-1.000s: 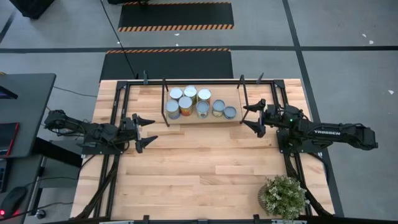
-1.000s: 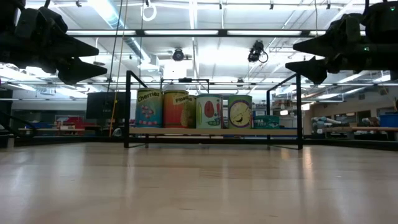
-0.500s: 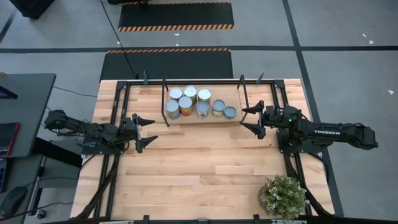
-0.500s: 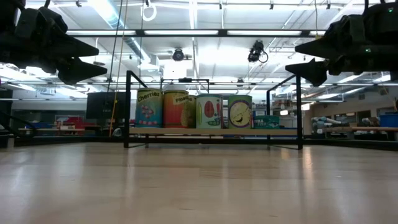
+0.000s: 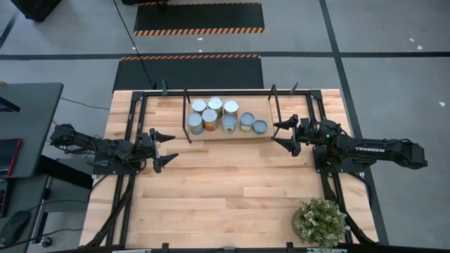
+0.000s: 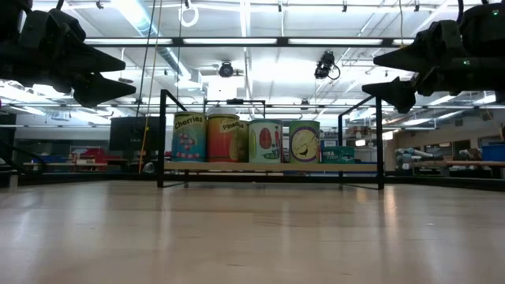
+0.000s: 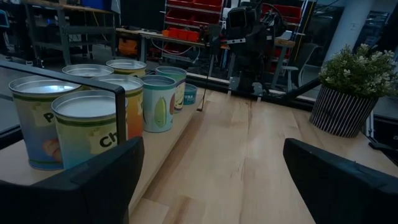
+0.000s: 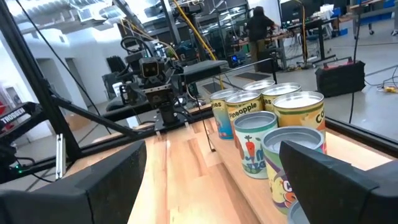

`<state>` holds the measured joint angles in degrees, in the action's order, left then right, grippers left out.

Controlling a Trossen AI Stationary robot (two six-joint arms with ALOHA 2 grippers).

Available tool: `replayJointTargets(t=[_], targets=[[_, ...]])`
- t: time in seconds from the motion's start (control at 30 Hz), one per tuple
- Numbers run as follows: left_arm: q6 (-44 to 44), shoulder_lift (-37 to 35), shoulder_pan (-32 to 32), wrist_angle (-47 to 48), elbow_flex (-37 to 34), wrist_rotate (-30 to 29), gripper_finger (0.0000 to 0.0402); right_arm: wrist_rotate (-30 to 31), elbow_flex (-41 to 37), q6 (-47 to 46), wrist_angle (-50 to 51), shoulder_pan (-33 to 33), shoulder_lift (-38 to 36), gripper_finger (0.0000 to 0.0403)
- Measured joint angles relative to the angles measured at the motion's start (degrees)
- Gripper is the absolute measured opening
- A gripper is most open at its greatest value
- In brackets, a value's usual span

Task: Pick and place cans onto a shelf
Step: Return to Home Position

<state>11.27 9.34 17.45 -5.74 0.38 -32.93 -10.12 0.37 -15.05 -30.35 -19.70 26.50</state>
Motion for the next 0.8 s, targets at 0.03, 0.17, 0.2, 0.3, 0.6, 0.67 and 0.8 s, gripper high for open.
replayJointTargets(t=[0.03,0.17,0.2,0.3,0.6,0.67,0.8], targets=[[0.04,0.02,0.00,0.00,0.00,0.02,0.0392,0.01,0.01,0.00,0.00,0.00,0.00,0.0376],[1.00,0.02,0.00,-0.53,0.00,0.04,0.0392,0.03,0.01,0.06,0.00,0.00,0.00,0.0376],[1.88,0.02,0.00,-1.44,0.00,0.02,0.0392,0.03,0.01,0.07,0.00,0.00,0.00,0.0376],[2.00,0.00,-0.01,-2.88,0.00,0.00,0.0392,0.05,0.01,0.10,0.00,0.00,0.00,0.0376],[5.67,0.02,0.17,0.83,0.02,2.36,0.0392,0.08,0.01,0.17,0.00,0.00,0.00,0.0376],[5.75,0.02,0.17,0.57,0.00,2.34,0.0392,0.10,0.01,0.17,0.00,0.00,0.00,0.0376],[5.75,0.02,0.17,0.20,0.00,2.34,0.0392,0.08,0.01,0.18,0.00,0.00,0.00,0.0376]])
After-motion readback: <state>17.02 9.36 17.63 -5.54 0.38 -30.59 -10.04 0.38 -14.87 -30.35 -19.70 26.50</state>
